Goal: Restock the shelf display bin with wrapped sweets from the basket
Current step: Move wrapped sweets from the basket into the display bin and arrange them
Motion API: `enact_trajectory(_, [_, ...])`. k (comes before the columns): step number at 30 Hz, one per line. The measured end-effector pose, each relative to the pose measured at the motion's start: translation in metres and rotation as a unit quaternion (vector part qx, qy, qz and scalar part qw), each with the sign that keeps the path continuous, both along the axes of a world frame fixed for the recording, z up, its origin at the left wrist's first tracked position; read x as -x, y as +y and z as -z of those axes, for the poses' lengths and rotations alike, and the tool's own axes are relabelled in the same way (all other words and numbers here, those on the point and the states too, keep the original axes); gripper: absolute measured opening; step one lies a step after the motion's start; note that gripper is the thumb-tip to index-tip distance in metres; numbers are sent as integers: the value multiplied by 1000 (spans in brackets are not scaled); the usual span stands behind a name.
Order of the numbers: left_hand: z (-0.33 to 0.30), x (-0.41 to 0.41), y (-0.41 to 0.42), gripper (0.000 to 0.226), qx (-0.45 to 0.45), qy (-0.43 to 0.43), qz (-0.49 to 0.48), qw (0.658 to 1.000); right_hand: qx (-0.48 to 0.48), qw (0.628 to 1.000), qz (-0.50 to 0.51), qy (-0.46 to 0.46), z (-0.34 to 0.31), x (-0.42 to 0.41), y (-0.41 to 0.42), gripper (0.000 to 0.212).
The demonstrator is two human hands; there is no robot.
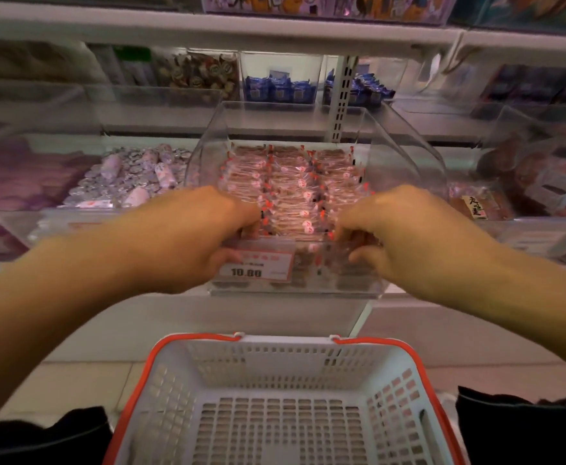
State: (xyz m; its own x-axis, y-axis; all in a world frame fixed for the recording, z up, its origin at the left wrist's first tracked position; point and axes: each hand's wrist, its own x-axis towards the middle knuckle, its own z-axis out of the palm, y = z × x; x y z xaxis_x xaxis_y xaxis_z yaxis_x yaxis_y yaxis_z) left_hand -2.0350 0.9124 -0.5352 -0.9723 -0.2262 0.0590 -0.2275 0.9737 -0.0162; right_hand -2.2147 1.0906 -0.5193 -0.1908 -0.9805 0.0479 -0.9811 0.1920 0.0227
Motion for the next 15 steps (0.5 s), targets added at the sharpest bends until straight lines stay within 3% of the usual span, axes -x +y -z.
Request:
enact_trajectory(6, [-6,21,-20,20,-26,55,-27,998,97,995,19,-21,-5,26,-25,22])
enact_trajectory(15, [15,35,-30,32,-29,17,-33,999,57,997,25,-40,16,33,-44,19])
